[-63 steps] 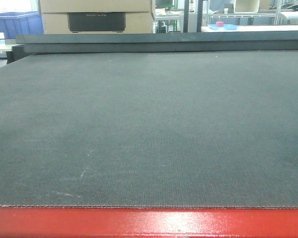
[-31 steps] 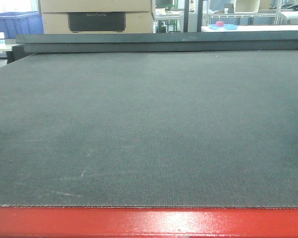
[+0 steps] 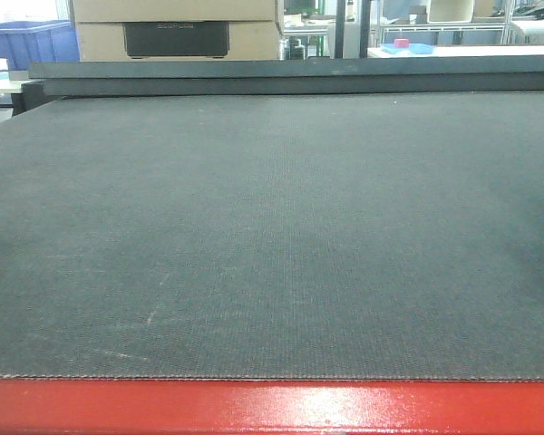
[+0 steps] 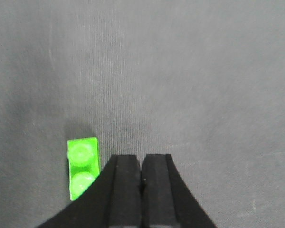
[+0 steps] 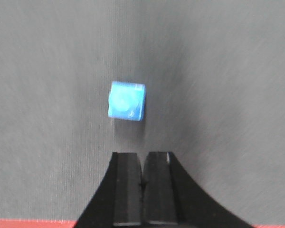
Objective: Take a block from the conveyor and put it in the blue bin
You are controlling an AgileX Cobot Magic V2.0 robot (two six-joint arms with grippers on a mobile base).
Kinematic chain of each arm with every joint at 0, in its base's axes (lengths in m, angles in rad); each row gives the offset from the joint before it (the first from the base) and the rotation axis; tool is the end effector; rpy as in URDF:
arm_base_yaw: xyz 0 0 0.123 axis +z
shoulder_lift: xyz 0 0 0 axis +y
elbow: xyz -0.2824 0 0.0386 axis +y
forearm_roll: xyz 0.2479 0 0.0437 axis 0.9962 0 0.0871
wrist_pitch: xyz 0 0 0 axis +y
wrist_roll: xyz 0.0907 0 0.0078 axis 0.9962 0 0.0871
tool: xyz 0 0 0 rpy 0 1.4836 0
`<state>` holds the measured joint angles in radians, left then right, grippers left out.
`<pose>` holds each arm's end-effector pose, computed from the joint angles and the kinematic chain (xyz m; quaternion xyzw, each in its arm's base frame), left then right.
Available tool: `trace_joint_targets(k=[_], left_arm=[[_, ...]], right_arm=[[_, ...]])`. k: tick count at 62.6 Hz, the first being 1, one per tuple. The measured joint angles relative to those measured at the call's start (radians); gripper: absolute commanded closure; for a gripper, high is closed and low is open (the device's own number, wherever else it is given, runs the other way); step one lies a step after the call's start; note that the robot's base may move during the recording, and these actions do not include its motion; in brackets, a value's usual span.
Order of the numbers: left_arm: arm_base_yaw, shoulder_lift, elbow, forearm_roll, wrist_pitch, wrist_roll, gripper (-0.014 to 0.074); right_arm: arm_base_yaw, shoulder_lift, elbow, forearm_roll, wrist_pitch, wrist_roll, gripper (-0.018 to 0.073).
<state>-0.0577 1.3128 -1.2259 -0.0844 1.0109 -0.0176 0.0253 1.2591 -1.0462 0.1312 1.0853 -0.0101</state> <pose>0.2635 -0.0217 0.3510 0.0076 0.9602 -0.0509 0.2745 0.2333 0.0164 0.3094 0.0023 0.9819 0.0639 0.1781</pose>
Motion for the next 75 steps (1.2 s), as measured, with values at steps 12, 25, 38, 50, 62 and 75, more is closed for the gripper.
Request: trace_joint_targets(k=[12,25,38,50,62,75], left_arm=[[0.0,0.051,0.0,0.0,0.002,-0.008,0.0707],[0.0,0.051,0.0,0.002,0.002,-0.011,0.0707],[0.0,0.051,0.0,0.002,0.002,-0.011,0.0707],[0.0,0.051,0.0,0.002,0.002,-0.011,0.0707],[0.0,0.051,0.0,0.002,0.007,-0.011,0.0707],[0.0,0.051,0.0,0.002,0.031,-0.011,0.0707]], right_arm=[[0.07,0.099,-0.027,-0.04,0.009,0.089,0.07],[0.12,0.18,-0.035,-0.042,-0.032,0.135,0.07],[0.117,0.237,-0.083,-0.054,-0.033,0.161,0.0438],[0.116,0.28,-0.123,-0.069,-0.033,0.161,0.0172],[0.107,0.392,-0.123,-0.069,-0.013,0.161,0.0179],[0.094,0.458,-0.123,-0.063,-0.02,0.161,0.0179]])
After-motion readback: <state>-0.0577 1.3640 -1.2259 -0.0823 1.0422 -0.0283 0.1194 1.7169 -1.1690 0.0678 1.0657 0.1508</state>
